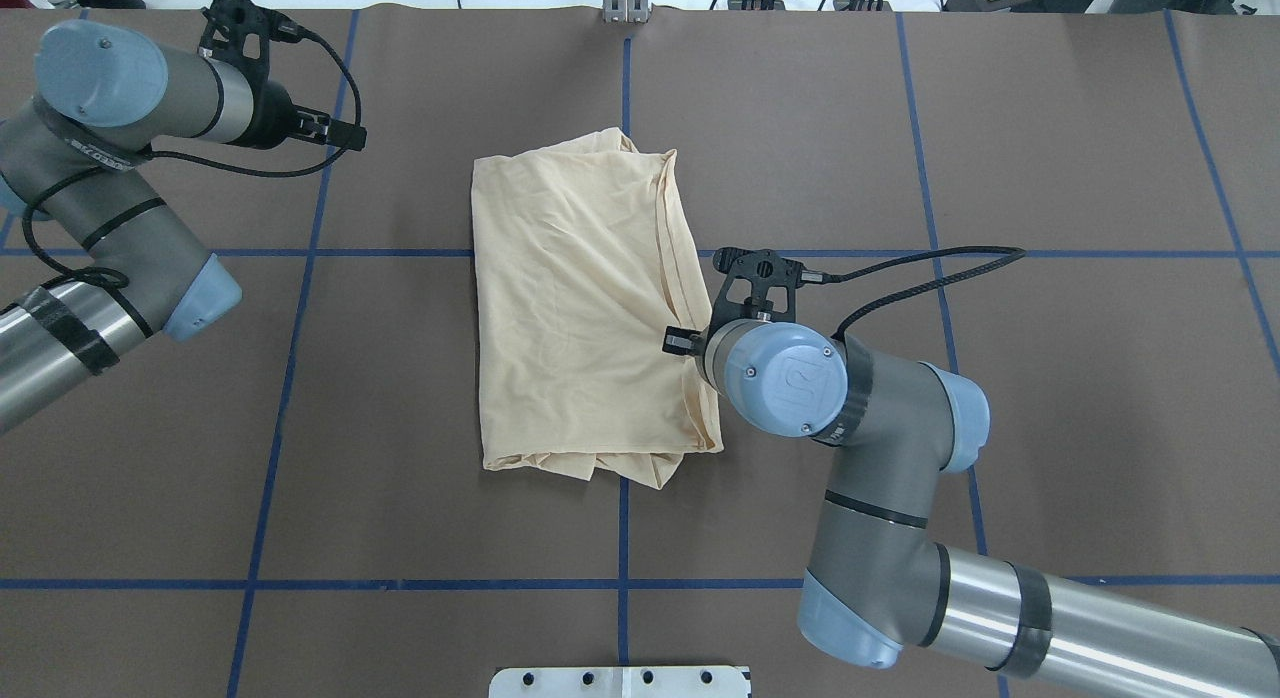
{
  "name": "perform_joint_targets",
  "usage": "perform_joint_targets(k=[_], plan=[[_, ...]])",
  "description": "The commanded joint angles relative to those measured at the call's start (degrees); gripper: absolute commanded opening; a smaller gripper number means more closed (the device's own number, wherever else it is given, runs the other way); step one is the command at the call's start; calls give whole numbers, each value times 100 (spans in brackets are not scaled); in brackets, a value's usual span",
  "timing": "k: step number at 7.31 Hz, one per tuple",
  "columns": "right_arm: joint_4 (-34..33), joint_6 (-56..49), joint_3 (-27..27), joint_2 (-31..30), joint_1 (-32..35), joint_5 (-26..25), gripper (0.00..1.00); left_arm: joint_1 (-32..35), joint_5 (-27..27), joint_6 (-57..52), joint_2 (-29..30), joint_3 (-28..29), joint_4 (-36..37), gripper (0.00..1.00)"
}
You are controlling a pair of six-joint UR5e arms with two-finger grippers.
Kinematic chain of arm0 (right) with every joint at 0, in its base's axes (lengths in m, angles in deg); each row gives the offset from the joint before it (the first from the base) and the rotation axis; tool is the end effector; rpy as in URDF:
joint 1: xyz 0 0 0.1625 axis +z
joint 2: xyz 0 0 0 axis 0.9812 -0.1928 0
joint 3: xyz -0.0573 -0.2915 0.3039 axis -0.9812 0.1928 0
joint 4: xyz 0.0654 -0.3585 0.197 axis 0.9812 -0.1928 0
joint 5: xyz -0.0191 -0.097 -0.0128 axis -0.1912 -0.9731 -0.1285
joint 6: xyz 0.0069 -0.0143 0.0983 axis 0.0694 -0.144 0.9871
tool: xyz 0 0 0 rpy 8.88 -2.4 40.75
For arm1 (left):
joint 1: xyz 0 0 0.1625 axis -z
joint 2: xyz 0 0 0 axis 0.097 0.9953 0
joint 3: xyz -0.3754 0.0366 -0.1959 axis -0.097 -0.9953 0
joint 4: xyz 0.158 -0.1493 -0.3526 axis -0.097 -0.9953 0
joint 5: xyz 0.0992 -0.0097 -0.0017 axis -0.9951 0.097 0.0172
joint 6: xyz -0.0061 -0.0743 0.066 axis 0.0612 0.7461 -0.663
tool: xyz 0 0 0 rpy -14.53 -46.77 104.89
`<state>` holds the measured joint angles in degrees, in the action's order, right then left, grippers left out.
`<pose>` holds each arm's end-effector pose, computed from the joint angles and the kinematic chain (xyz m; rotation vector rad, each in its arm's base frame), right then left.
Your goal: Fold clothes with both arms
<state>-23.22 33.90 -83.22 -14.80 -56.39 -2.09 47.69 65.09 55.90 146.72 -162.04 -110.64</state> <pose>-0.5505 -0.3864 0.2701 0.3346 -0.8674 0.3536 0.3482 -0.6417 0.4069 0.6468 0.8623 0.0810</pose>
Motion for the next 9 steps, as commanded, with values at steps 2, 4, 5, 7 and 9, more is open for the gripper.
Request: perform_joint_targets(k=[2, 4, 5, 7, 9], plan=[[-34, 79, -464, -370, -394, -356, 0, -8, 16, 9, 0, -49, 5, 100], [-25, 79, -455, -441, -438, -392, 0, -26, 34, 9, 9, -49, 5, 100], [-34, 88, -455, -432, -447, -401, 91, -26, 95, 9, 9, -58, 5, 100], [-34, 9, -446, -344, -325, -358, 100, -35, 479, 61, 0, -276, 49, 100], [-34, 18, -516, -344, -307, -357, 100, -235, 903, 1042, -245, -1010, 67, 100]])
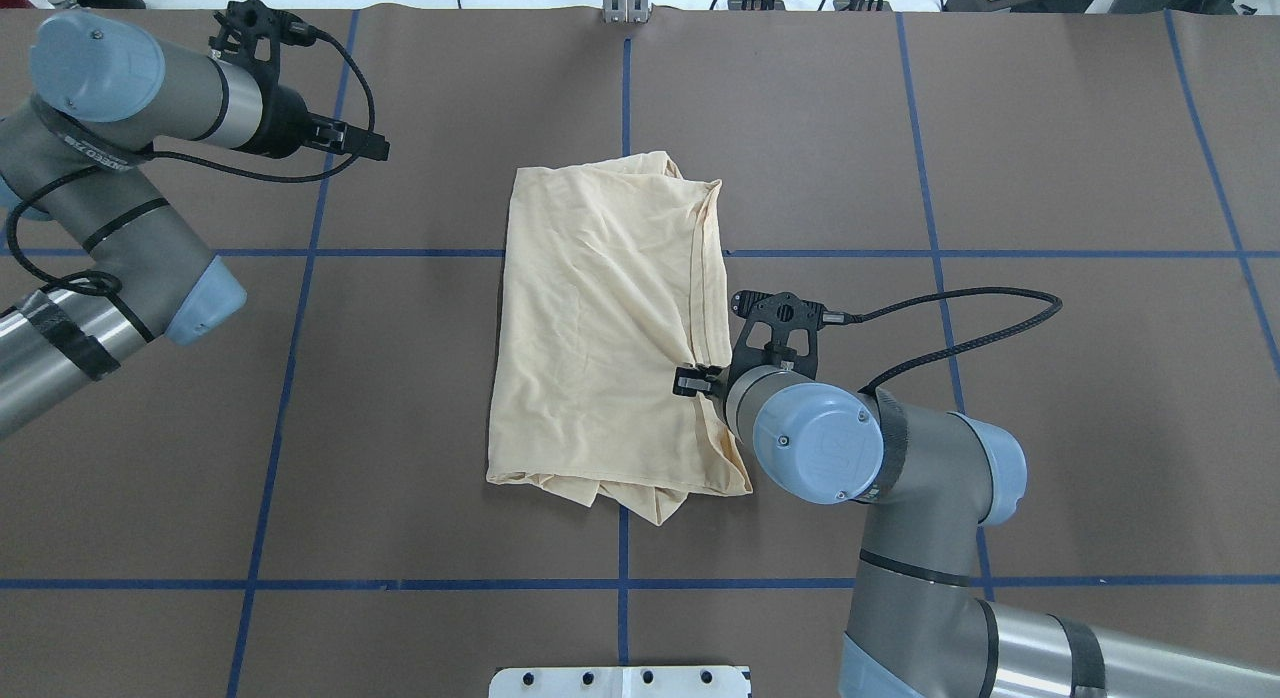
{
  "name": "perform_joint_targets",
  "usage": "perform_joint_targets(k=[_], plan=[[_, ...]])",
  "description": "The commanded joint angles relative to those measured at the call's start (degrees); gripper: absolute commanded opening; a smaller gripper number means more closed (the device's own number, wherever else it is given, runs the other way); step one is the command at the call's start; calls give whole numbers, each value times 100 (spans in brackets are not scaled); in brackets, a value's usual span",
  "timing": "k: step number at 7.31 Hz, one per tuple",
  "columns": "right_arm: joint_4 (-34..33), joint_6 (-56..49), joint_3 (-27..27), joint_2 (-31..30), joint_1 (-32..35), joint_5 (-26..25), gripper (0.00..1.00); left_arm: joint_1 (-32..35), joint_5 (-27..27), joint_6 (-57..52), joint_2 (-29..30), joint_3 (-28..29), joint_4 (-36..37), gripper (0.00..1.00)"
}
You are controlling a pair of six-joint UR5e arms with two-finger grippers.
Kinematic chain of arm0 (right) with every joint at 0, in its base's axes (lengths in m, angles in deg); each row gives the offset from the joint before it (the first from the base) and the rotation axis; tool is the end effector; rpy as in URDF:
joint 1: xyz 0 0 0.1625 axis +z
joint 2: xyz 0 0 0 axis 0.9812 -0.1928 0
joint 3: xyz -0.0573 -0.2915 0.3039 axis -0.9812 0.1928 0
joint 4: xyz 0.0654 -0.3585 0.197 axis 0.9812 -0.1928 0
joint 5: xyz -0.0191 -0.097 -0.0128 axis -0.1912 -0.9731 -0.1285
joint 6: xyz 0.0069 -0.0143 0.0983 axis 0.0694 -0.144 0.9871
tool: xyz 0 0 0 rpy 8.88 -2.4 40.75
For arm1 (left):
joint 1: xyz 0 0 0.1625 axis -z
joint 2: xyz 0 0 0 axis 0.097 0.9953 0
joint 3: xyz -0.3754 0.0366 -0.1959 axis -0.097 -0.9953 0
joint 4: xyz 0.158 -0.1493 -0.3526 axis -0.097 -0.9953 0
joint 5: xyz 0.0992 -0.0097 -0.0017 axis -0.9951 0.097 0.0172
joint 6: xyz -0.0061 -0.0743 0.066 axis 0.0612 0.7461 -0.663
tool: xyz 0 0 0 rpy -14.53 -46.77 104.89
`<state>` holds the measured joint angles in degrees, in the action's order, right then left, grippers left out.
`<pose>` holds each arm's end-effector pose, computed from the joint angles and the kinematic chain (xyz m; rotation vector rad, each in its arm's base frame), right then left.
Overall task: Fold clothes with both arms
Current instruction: 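Lower both grippers to the shirt's long side edges nearest the robot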
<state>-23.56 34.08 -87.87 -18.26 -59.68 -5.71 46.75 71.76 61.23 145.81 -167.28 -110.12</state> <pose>-0.5424 -0.3505 0.2731 0.3679 -0.8774 0.3328 0.3551 -0.6134 0.3711 0.5737 1.0082 0.0893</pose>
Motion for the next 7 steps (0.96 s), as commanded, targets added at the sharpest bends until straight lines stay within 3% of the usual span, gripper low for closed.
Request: perform_joint_targets(k=[1, 2, 3, 5, 7], plan=[[-9, 26, -252, -24, 31, 14, 100, -639, 167, 991, -625, -1215, 23, 100], [-18, 70, -375, -51, 31, 14, 100, -1036, 123, 1675, -900, -1700, 23, 100], [-18, 70, -377, -60, 31, 14, 100, -1640, -391, 2160, -1137, -2071, 32, 100], [-18, 79, -385, -60, 31, 5, 100, -2687, -1253, 3135, -1245, -2162, 32, 99], [-9, 79, -394, -60, 31, -12, 100, -3148, -1617, 3500, -1210, -2136, 32, 79]])
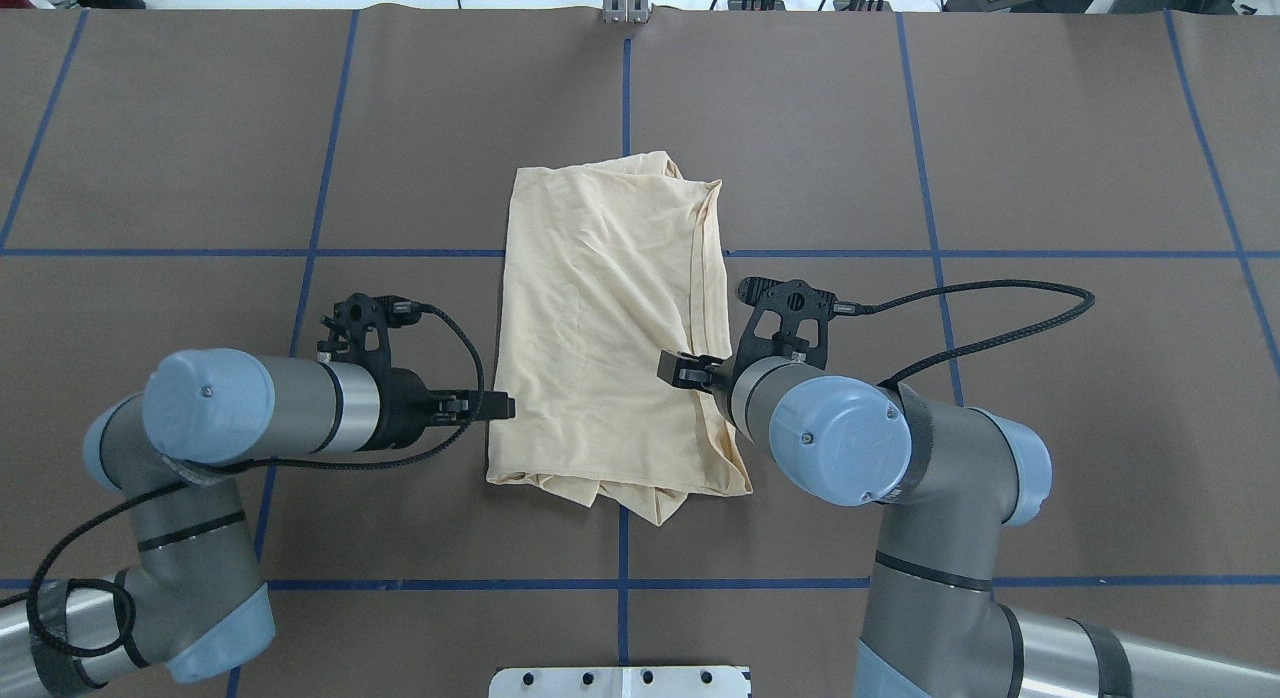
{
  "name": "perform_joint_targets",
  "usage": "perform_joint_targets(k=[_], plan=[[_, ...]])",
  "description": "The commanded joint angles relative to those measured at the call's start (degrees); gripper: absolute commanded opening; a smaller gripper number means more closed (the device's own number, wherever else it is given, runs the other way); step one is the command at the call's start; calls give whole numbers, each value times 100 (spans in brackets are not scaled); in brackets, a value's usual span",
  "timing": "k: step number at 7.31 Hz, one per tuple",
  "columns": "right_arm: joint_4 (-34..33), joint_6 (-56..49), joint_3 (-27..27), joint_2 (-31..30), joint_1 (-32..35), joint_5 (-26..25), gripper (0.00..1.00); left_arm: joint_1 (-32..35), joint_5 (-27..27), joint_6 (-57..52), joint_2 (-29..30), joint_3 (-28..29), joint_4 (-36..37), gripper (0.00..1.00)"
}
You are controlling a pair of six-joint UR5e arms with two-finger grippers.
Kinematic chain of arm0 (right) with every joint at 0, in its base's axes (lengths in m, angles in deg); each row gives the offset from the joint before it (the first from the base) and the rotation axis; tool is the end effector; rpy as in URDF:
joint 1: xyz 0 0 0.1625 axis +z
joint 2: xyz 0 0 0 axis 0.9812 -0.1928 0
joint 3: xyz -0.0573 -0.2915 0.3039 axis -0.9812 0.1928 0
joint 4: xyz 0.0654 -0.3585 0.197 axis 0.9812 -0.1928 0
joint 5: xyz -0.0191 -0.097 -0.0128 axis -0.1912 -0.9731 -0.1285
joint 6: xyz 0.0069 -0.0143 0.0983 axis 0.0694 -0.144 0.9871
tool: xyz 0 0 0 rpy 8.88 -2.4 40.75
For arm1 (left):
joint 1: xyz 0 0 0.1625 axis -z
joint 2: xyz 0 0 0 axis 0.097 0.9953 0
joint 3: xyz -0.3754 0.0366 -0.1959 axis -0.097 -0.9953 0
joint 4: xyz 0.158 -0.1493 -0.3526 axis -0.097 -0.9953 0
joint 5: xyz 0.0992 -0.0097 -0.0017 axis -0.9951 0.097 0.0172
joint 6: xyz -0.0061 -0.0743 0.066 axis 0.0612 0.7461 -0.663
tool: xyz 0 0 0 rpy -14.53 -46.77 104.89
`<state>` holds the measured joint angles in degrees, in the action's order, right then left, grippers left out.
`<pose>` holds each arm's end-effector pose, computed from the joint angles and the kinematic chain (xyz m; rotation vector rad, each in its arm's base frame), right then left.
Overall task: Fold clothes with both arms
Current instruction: 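Lower both grippers to the shirt's long side edges nearest the robot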
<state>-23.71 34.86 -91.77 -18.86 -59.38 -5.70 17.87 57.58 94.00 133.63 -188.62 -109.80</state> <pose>-0.5215 -0.3466 0.2504 0.3735 -0.9339 0.3529 0.4976 -0.3438 0.3304 0.2411 1.2563 -0.0914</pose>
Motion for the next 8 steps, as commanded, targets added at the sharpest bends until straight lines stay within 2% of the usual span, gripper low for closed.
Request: perform_joint_targets(k=[1, 4, 8], plan=[[-2, 1, 4, 0, 0, -13, 100, -269, -191, 224, 25, 15, 0, 65], [7, 1, 4, 0, 0, -13, 100, -278, -183, 224, 16, 77, 9, 65], [-2, -7, 22, 0, 0, 4, 100, -418, -191, 224, 16, 86, 9, 69]])
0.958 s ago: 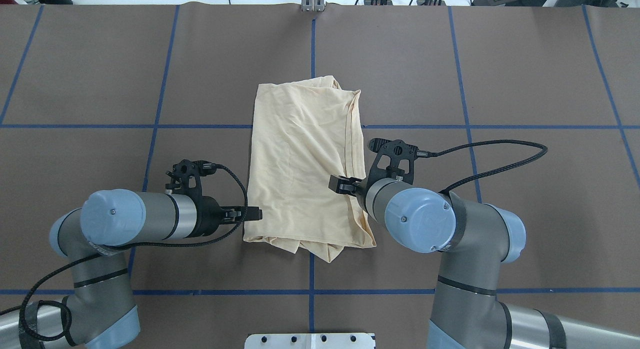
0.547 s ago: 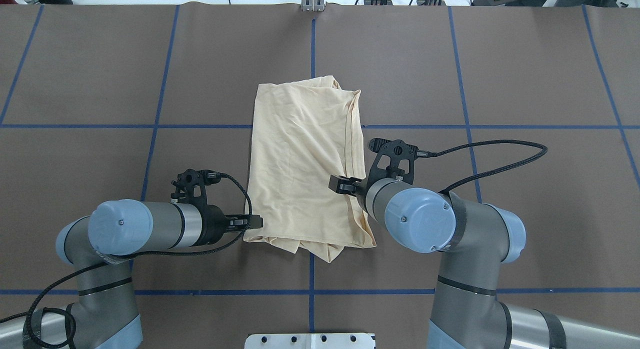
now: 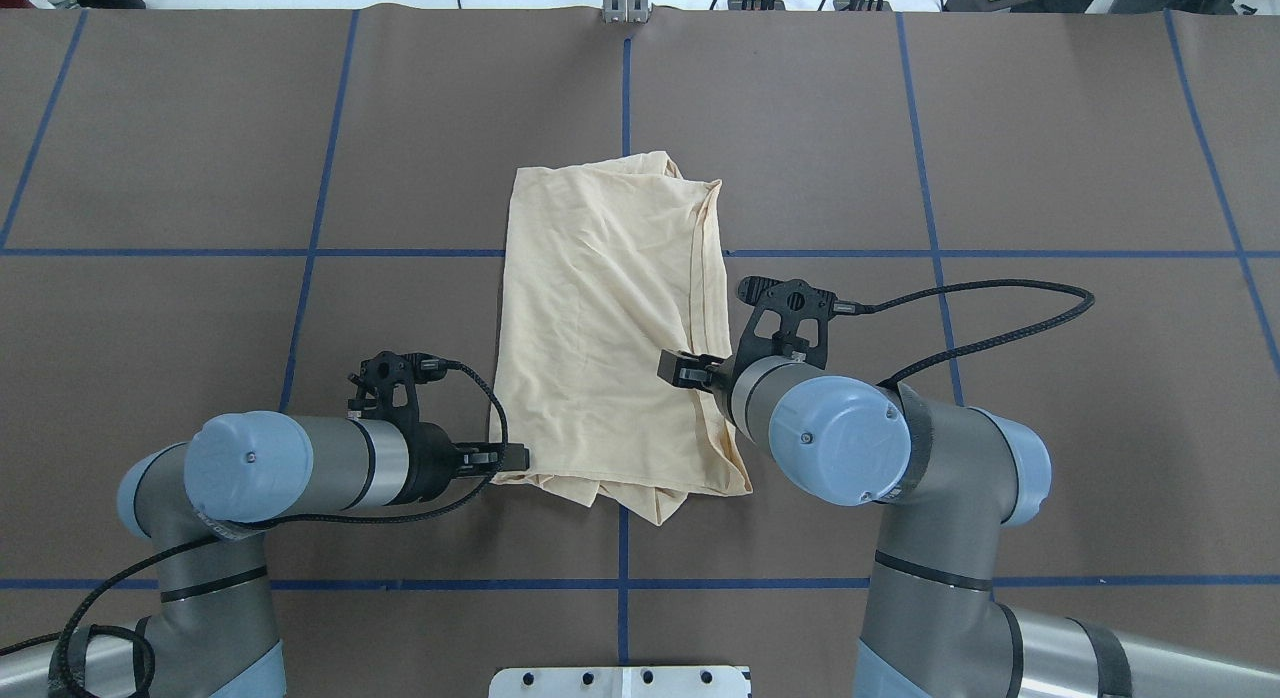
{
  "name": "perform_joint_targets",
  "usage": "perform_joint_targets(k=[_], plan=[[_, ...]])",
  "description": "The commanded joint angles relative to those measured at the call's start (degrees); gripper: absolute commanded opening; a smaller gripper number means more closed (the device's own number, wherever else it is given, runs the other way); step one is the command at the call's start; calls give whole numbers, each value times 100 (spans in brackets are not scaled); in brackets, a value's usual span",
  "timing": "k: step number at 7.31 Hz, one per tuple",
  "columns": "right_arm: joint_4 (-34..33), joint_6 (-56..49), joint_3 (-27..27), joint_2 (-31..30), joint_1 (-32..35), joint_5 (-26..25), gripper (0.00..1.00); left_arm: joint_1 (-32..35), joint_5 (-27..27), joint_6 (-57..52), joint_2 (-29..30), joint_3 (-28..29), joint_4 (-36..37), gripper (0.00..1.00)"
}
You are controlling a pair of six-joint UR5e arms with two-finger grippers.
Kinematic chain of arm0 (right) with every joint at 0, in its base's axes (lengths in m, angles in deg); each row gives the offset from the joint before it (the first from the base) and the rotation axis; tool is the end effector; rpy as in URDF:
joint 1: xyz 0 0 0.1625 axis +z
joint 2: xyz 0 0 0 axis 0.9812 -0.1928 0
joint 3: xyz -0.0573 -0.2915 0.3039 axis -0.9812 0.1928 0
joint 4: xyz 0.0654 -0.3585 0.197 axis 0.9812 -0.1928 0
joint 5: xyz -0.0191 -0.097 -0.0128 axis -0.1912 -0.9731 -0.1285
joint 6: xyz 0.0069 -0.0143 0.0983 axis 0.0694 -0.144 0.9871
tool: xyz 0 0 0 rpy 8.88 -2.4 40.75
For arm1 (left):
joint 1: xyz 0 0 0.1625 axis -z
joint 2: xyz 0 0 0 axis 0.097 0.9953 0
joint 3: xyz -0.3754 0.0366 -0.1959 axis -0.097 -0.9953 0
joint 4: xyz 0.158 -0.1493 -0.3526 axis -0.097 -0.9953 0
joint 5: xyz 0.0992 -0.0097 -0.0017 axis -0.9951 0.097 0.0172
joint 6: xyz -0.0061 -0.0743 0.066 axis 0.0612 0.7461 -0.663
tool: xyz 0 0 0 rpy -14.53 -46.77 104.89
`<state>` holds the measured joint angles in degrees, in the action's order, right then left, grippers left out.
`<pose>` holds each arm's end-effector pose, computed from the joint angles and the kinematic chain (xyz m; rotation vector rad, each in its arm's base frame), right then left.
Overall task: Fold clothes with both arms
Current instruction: 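Lower both grippers to the shirt's long side edges nearest the robot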
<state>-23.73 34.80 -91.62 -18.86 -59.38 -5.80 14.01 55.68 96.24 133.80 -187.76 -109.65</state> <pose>-0.5222 -0.3470 0.2516 0.3750 -0.9304 0.3527 0.5229 -0.3142 0.3362 0.1980 1.2476 -0.0898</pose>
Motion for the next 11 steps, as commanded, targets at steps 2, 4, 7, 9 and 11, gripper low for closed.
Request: perform_joint_targets(k=[2, 4, 7, 9, 11], plan=[[0, -1, 7, 9, -9, 14, 100, -42, 8, 0, 26, 1, -6, 62], [8, -1, 16, 0, -9, -3, 100, -129, 0, 0, 35, 9, -6, 61], [8, -1, 16, 17, -9, 14, 100, -130, 0, 17, 61, 1, -6, 35], [0, 7, 16, 61, -26, 14, 100, -130, 0, 220, 53, -17, -6, 0], [0, 627, 42, 62, -122, -3, 96, -130, 0, 220, 61, -61, -6, 0]])
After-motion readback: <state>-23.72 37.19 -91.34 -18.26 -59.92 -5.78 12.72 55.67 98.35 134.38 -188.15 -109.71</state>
